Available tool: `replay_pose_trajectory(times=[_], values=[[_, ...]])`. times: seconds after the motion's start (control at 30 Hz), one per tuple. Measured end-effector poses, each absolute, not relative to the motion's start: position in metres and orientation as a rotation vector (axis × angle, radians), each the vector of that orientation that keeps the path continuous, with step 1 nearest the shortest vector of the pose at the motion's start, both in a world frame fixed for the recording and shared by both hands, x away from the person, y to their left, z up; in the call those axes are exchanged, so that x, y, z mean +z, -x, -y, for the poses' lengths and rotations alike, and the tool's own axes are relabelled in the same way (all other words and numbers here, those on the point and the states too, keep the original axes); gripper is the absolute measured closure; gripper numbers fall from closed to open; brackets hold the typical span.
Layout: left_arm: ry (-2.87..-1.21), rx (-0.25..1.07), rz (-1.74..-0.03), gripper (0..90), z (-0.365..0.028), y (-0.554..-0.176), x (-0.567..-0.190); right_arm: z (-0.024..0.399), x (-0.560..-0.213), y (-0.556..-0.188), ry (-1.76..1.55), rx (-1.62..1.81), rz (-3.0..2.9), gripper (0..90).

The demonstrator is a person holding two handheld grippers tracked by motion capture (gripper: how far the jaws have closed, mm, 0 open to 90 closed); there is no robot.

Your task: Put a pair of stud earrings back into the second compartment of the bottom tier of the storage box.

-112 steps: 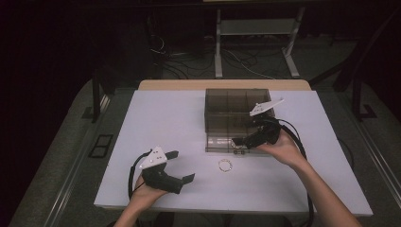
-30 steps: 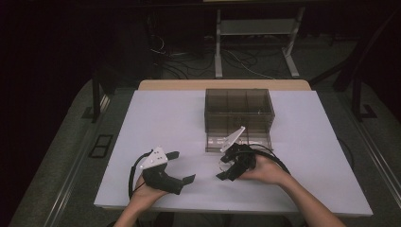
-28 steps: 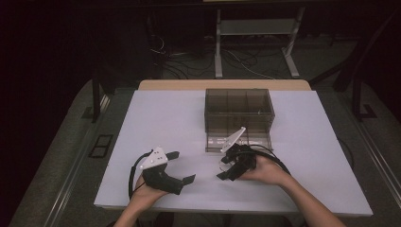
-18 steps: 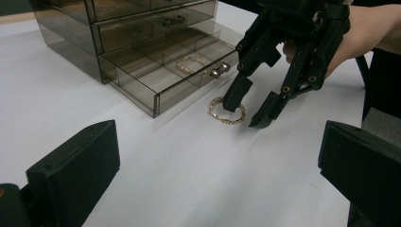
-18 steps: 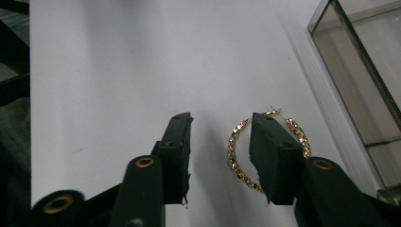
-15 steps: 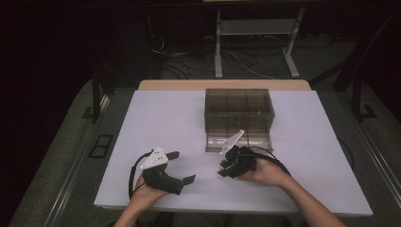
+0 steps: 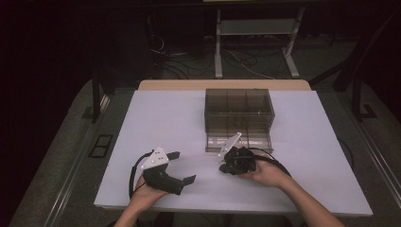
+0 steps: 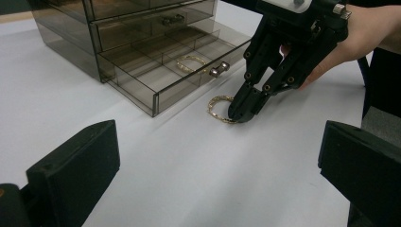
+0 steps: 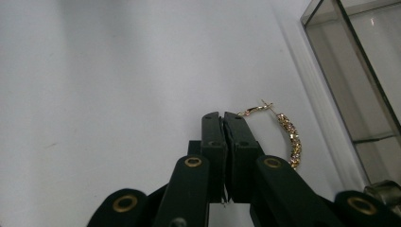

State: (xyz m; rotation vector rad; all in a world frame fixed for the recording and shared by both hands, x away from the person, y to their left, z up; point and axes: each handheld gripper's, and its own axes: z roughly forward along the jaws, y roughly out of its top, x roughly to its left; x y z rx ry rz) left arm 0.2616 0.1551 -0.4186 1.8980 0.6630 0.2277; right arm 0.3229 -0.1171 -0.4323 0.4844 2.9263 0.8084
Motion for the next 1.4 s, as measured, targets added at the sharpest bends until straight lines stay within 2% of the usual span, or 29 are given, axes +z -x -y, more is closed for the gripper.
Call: replay_pose_trajectory(times=[0.33,0.9,1.4], values=[[-1.899,0.228,-0.662,0.0,-0.156,-0.261,-0.419,0.120,-0.428,-0.326,-0.556,0.867,-2.970,87.2],[-1.902,0.227,-0.657,0.0,-0.155,-0.262,-0.419,0.148,-0.384,-0.325,-0.657,1.147,-2.889,87.2],[-1.911,0.229,-0.653,0.0,-0.153,-0.262,-0.420,0.161,-0.367,-0.330,-0.706,1.248,-2.816,87.2]])
